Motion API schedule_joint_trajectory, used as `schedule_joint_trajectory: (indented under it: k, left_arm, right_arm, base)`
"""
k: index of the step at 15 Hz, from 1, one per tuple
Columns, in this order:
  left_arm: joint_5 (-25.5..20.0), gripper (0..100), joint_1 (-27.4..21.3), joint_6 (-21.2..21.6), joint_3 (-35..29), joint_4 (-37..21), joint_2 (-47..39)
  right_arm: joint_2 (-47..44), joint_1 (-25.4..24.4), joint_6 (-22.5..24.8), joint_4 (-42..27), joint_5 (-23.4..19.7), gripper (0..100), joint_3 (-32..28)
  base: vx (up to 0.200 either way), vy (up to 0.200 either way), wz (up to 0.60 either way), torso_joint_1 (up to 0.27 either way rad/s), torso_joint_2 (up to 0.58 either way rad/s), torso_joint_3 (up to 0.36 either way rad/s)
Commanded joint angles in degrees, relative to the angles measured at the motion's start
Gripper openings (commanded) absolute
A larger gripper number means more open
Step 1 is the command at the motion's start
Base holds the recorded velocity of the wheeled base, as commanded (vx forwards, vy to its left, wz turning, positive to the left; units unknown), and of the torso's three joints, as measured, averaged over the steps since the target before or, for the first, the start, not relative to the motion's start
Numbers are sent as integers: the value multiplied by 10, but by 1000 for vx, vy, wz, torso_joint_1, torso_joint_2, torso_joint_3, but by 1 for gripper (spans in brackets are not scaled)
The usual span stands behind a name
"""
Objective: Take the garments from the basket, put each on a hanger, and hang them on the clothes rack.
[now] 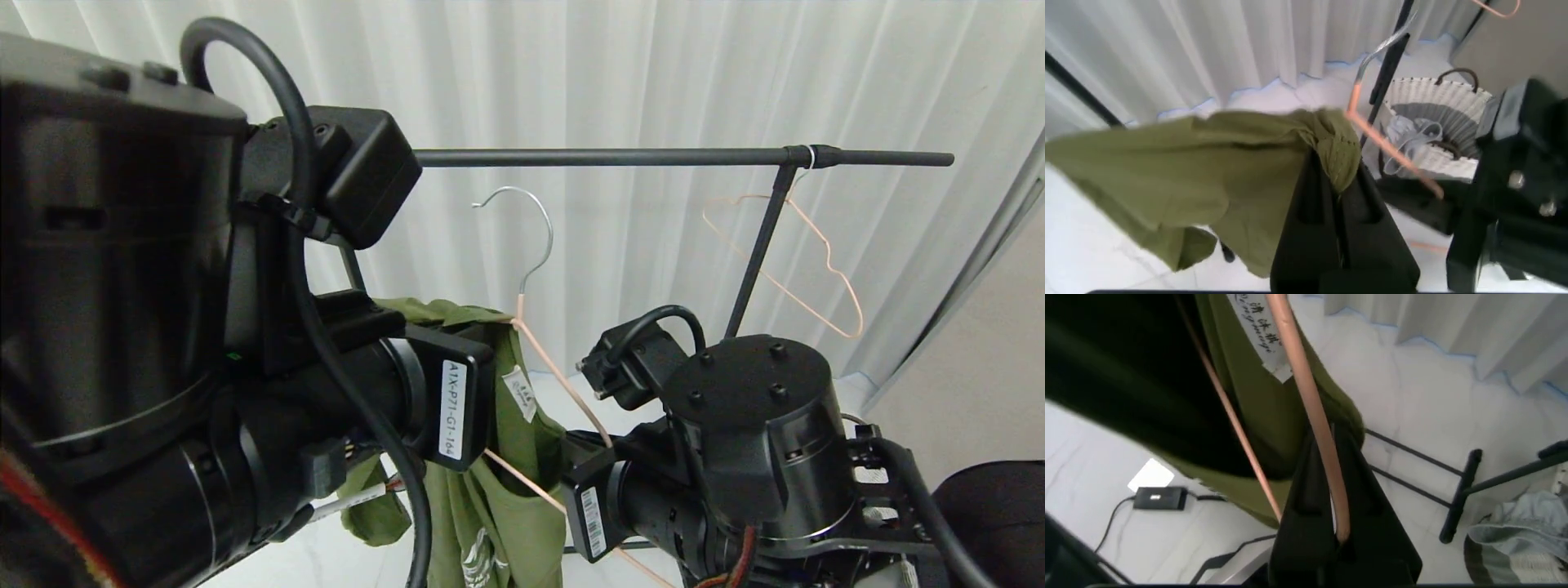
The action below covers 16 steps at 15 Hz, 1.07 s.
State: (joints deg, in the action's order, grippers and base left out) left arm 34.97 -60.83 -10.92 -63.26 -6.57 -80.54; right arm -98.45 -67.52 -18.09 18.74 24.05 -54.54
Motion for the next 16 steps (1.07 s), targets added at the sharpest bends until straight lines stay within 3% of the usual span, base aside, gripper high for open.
schedule_joint_trajectory:
  k: [1, 8, 9, 13, 16]
  left_arm:
    - [0, 0, 1, 0, 23, 0, 23]
    - [0, 0, 1, 17, 45, 1, 31]
    - [0, 100, 1, 18, 46, 1, 31]
    - [1, 100, 1, 18, 63, 2, 43]
    - [1, 100, 1, 19, 116, 2, 83]
  right_arm:
    - [12, 2, -1, 3, 16, 0, 1]
    - [35, -1, 20, 52, 75, 0, 3]
    - [39, -1, 26, 57, 79, 0, 3]
    - [37, -1, 57, 122, 115, 0, 5]
    - [30, -1, 62, 181, 144, 0, 23]
  base:
    - [0, 0, 0, 0, 0, 0]
    - [0, 0, 0, 0, 0, 0]
    - [0, 0, 0, 0, 0, 0]
    - [0, 0, 0, 0, 0, 0]
    - [0, 0, 0, 0, 0, 0]
